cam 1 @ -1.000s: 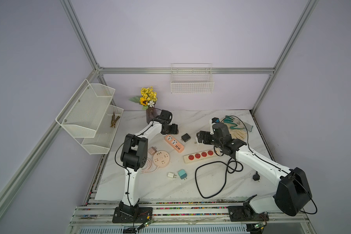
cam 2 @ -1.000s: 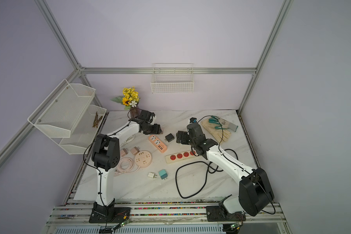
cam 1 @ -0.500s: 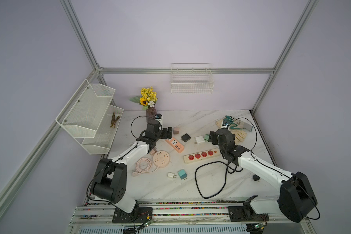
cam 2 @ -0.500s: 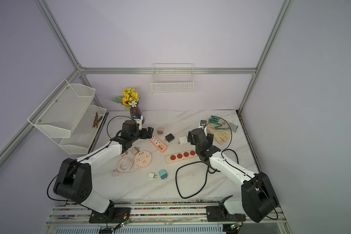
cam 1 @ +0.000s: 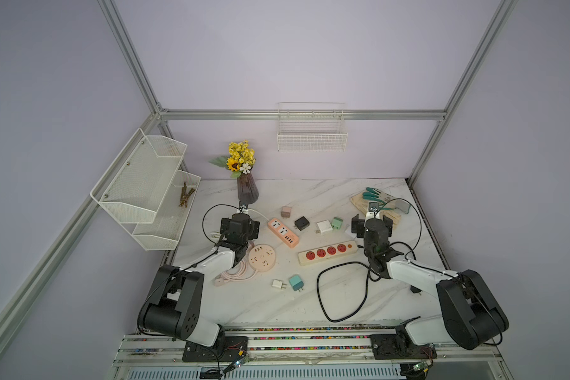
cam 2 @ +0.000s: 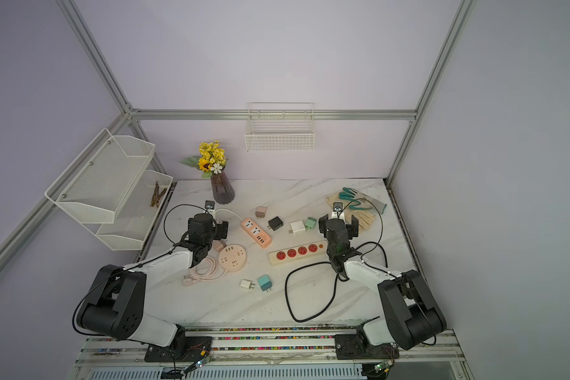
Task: Pull the plug off the socket
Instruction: Reset both arms
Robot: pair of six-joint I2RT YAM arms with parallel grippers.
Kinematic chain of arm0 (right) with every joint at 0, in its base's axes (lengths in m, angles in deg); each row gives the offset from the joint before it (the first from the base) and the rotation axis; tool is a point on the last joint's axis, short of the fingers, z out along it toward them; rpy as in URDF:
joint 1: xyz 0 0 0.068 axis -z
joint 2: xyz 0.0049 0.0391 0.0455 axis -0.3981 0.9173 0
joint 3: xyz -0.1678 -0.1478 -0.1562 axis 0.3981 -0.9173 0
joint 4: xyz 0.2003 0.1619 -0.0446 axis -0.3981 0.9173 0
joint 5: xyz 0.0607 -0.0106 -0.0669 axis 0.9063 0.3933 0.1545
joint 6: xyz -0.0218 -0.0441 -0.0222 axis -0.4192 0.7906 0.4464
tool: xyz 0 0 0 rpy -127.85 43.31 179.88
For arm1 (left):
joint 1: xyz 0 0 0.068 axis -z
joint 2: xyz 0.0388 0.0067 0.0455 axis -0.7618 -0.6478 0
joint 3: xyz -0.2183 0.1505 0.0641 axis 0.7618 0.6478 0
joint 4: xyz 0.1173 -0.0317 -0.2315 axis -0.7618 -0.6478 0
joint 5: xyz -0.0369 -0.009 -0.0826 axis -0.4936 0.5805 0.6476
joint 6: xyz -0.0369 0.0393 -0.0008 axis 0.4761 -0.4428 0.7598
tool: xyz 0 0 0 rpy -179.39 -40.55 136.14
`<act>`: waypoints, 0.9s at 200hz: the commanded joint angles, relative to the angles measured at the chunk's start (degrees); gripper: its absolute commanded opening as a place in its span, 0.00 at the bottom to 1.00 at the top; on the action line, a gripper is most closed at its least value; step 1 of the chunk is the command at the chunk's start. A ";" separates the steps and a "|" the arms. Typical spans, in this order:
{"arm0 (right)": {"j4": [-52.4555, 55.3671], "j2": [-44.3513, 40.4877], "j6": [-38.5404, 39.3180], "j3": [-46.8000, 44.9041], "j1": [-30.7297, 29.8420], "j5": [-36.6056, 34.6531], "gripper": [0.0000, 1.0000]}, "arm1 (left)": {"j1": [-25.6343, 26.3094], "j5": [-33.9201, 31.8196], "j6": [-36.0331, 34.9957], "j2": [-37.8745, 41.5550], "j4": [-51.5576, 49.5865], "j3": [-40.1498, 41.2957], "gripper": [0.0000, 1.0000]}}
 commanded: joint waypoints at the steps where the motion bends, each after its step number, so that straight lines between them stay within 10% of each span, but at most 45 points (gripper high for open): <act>1: -10.05 1.05 0.93 -2.95 2.37 7.34 0.99 | -2.69 -0.26 -1.28 -0.26 2.98 2.16 1.00; 88: -10.91 2.26 -1.06 -1.90 6.76 19.92 0.99 | -9.36 17.32 -3.65 -1.66 22.59 11.86 1.00; 180: -0.25 -0.42 0.34 -0.91 7.82 19.63 0.99 | -10.69 17.85 -2.30 0.14 28.14 15.85 1.00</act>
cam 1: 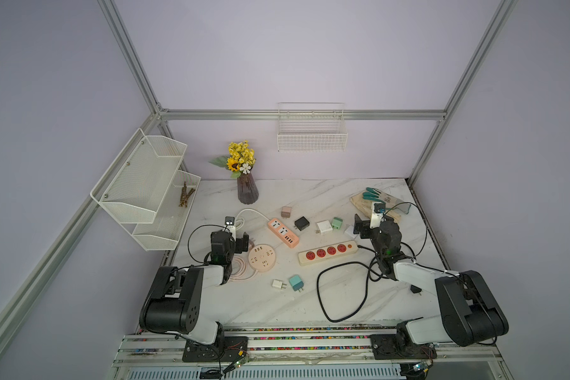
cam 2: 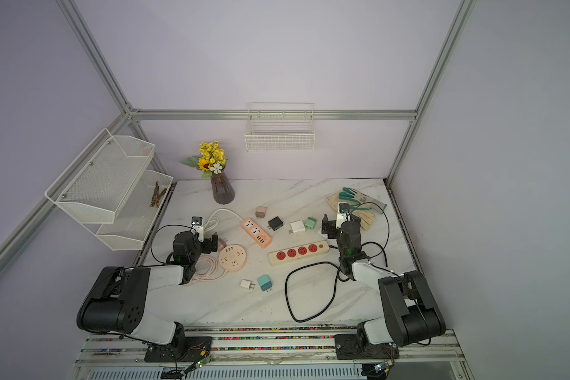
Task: Pull the plug off the socket
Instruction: Reset both arms
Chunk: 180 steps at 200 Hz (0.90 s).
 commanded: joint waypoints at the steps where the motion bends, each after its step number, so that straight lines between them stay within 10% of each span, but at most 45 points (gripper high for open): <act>1: 7.43 -0.32 1.00 2.58 0.55 -2.06 1.00 | -0.62 0.02 0.45 1.41 4.45 -0.05 1.00; 71: -25.23 -0.90 -0.08 -17.03 6.36 8.18 0.99 | -0.67 -1.19 0.38 -3.40 25.68 8.45 0.99; 113: -38.17 9.51 -3.00 -18.33 8.06 5.36 1.00 | -0.85 -1.16 1.13 -2.75 21.00 6.74 1.00; 180: -30.03 8.72 -4.15 -14.99 7.97 1.06 1.00 | -1.48 -5.29 3.45 -2.89 17.45 4.75 0.99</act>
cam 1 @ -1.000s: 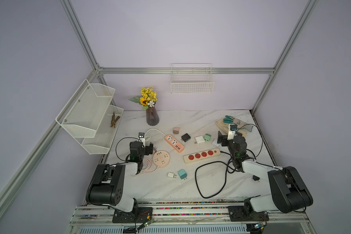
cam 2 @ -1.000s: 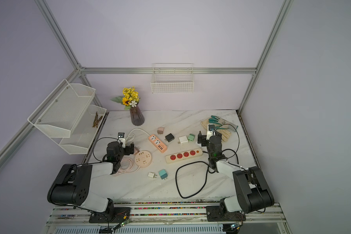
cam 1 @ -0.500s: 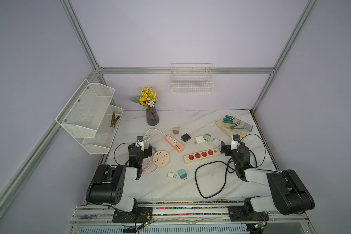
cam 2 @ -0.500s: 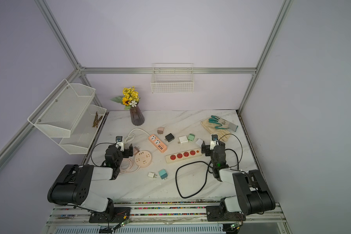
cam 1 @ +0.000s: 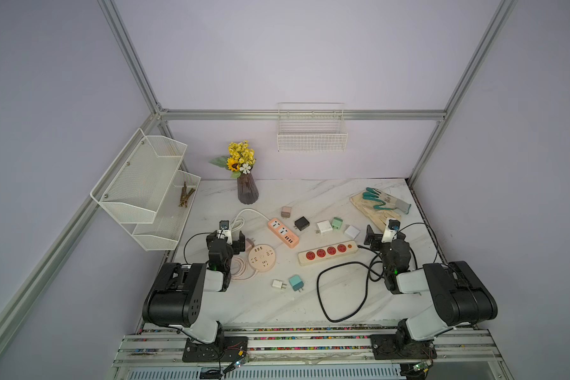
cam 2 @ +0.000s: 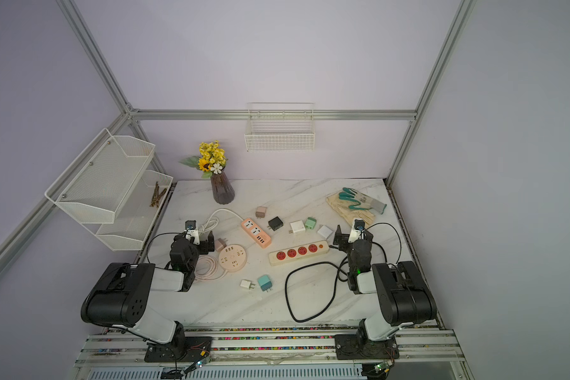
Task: Pull the plug off the socket
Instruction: Reset both arms
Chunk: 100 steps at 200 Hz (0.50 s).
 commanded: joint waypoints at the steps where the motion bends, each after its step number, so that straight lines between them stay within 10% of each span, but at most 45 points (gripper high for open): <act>1: -3.25 1.04 -0.74 -0.64 0.12 -1.39 1.00 | -0.40 -2.59 1.68 0.21 0.51 -1.19 1.00; 100: -2.61 0.90 0.07 -0.45 0.15 -0.03 1.00 | -0.33 -2.64 1.81 0.33 0.38 -1.19 1.00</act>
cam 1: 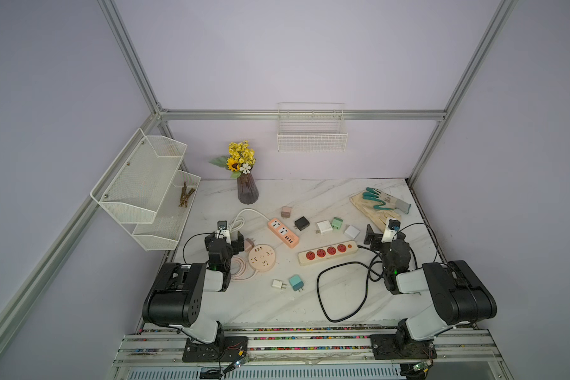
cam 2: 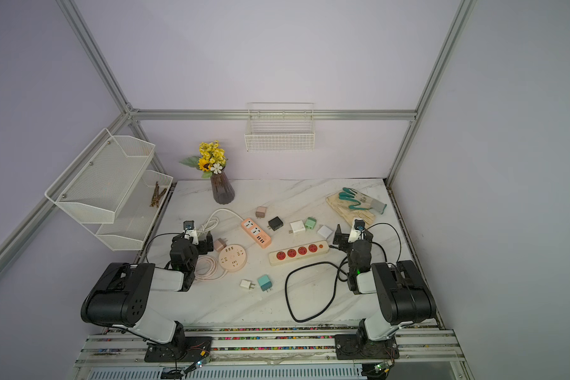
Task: Pull the plug off the socket
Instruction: Reset both arms
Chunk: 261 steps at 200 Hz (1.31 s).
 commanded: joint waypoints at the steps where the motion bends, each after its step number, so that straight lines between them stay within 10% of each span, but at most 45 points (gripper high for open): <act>1: -1.69 0.55 -0.01 -0.21 0.14 -0.03 1.00 | -0.29 -0.59 0.59 0.33 1.20 -1.18 1.00; 199: -1.76 0.57 -0.08 -0.21 0.10 0.06 1.00 | -0.30 -0.62 0.54 0.40 1.28 -1.16 1.00; 261: -1.73 0.57 -0.06 -0.21 0.12 0.12 1.00 | -0.32 8.96 -3.20 0.90 10.67 4.25 1.00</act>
